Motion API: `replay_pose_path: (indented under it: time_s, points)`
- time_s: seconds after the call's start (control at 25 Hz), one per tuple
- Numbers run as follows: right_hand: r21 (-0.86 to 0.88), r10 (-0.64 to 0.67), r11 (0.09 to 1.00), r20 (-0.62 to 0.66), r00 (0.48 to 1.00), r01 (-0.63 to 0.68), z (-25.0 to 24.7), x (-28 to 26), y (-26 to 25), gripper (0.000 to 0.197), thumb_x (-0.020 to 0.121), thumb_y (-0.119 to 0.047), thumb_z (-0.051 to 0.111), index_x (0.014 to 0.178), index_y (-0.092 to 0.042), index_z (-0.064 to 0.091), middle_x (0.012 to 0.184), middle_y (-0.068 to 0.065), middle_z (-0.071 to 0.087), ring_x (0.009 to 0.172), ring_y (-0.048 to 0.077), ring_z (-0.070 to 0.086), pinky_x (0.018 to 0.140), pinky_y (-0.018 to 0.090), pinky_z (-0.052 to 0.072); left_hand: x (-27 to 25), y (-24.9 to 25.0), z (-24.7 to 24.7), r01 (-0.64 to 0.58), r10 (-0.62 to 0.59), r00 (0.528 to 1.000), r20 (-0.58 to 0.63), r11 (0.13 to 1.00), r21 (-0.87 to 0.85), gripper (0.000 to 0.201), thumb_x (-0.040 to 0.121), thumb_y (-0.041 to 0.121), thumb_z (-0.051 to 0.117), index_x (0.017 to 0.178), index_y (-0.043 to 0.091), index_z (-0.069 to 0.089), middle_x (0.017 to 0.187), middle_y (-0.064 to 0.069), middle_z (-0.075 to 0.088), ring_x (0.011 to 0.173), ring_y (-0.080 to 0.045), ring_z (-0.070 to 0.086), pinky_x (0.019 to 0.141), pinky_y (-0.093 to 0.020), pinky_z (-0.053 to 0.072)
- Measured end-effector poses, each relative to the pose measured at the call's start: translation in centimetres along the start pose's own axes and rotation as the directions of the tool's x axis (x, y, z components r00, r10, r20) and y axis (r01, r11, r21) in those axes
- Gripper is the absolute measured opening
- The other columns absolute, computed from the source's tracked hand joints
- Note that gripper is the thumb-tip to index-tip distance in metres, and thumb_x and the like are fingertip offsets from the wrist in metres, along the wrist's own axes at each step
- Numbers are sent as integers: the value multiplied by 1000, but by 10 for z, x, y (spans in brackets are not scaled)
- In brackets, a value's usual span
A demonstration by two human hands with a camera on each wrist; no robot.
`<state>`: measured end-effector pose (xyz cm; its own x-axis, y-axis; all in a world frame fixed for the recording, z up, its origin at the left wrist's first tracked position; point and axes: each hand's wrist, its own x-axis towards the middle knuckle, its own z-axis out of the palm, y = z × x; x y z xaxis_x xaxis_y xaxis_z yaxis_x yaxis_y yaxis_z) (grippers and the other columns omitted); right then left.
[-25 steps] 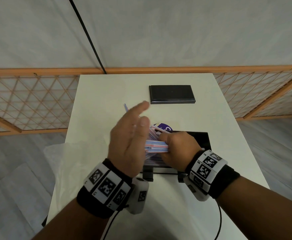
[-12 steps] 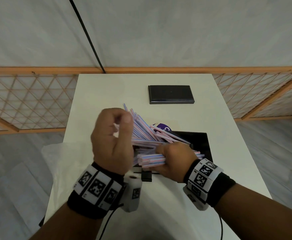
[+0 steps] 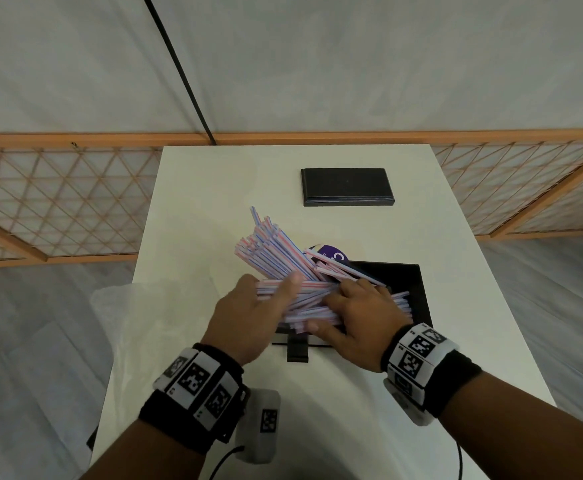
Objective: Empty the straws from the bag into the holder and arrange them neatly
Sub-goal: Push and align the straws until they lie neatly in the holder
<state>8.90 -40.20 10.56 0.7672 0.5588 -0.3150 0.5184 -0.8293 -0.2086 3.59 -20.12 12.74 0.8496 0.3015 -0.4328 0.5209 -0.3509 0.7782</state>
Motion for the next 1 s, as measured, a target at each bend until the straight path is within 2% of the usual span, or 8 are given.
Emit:
replay_pose_path:
  time_s: [0.08,0.16,0.36,0.56,0.68,0.8,0.92,1.0]
  points:
    - [14,-12,1000,-8,1000,12,2,1,3,69,84,-77,17,111,-31,60,104,-3,53,108,25,50,96,44,38,1,-1,-4,-64,52,996,71,983,172,68,59,75,78,103,27,58,96,13,69,86,-8,66,69,-20,53]
    - [35,-30,999,-6,1000,31,2,1,7,63,85,-73,18,110,-32,60,104,-4,53,108,24,50,97,45,38,3,-4,-7,-126,98,989,111,953,277,66,60,52,91,109,24,55,100,14,67,90,-8,66,67,-14,47]
    - [-9,-42,999,30,999,42,3,-3,12,69,82,-78,16,114,-31,57,107,-5,50,109,21,46,100,45,35,8,-4,-16,-185,159,982,103,922,341,40,70,23,87,92,20,54,87,2,63,76,-20,62,59,-20,41]
    - [21,-35,999,33,999,34,3,-5,11,70,84,-74,13,121,-32,54,111,-6,50,112,21,45,99,43,36,14,-3,-18,-174,188,981,-42,959,221,26,80,12,74,98,20,58,87,7,62,74,-4,57,60,-15,38]
    - [105,-21,994,-32,999,24,3,-1,10,67,84,-73,23,127,-28,50,119,-5,51,111,21,47,100,45,40,11,0,-8,-125,108,985,-136,985,-123,29,68,24,65,95,19,57,87,6,61,75,-12,58,65,-28,40]
    - [158,-28,987,-36,999,34,6,7,4,79,82,-76,29,141,-24,39,136,-2,49,123,23,47,106,44,39,12,4,10,-43,-63,979,-192,862,-505,33,68,42,56,93,21,53,89,5,58,81,-17,58,71,-33,44]
    - [111,-25,994,27,999,22,5,13,-6,88,79,-81,29,147,-25,31,147,-2,43,134,24,41,112,46,32,11,7,24,-45,-112,969,-219,795,-605,53,71,69,51,98,24,57,99,1,64,100,-25,63,96,-51,51]
    - [68,-4,998,36,999,2,3,14,-7,86,76,-84,28,140,-28,37,138,-3,48,128,24,43,107,45,32,8,9,31,-107,-90,958,-273,772,-626,54,74,71,50,97,23,57,95,0,64,98,-28,65,97,-59,51]
